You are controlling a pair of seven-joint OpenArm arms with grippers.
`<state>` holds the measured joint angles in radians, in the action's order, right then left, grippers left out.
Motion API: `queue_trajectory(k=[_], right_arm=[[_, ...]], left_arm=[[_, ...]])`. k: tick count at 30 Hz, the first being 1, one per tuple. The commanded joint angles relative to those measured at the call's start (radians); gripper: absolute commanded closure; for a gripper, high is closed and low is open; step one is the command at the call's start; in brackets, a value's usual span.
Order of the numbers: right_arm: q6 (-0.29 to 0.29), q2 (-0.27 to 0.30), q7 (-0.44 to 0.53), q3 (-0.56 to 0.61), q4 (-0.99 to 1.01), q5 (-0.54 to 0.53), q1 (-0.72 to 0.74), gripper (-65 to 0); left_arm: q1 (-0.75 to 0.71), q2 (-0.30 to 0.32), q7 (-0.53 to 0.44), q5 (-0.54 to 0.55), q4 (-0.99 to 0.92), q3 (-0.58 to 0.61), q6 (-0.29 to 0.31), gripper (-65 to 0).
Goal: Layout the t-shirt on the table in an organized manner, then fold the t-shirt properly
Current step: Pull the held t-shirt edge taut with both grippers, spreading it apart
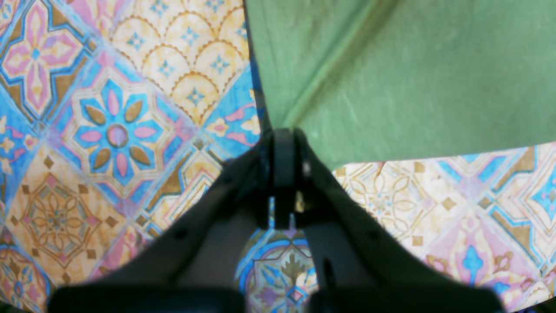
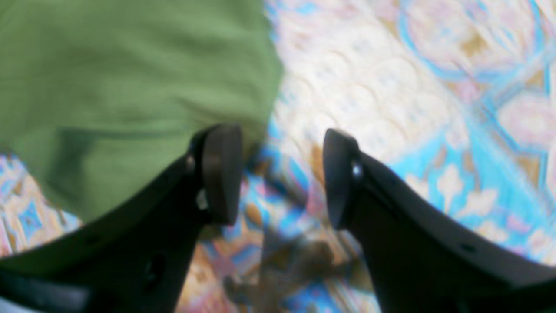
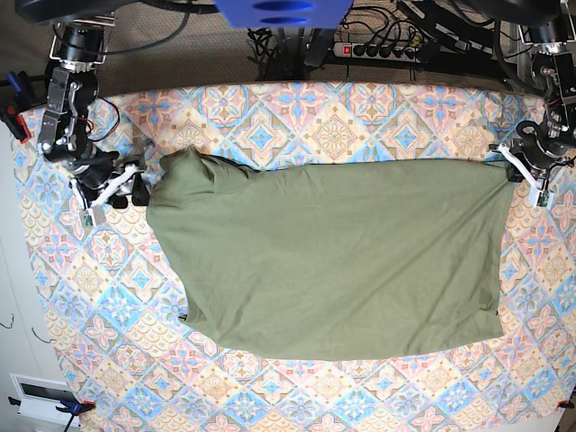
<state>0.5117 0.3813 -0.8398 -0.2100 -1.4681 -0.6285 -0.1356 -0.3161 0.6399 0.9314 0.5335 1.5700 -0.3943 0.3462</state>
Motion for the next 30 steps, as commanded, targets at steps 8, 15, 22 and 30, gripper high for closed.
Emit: queue_trajectory(k=[8,15,22,30], right_arm=[[0.009,0.000,0.018,0.002,0.039,-0.021,0.066,-29.3],[0.009,-0.054,0.018,0.002,0.042,-0.018,0.069,-29.3],[0.011,-0.091,0.018,0.002,0.117,-0.018,0.116,-29.0],[0.011,-0.132,0.023,-0.007,0.145,-0.020,0.132,-22.7]], left_arm=[[0.005,0.024,-0.018,0.007,0.014,-0.010,-0.002,0.0],[0.005,0.024,-0.018,0.007,0.014,-0.010,-0.002,0.0],[0.005,0.024,-0.018,0.007,0.014,-0.010,-0.002,0.0],[0.005,0.016,-0.018,0.006,0.014,-0.010,-0.002,0.0]])
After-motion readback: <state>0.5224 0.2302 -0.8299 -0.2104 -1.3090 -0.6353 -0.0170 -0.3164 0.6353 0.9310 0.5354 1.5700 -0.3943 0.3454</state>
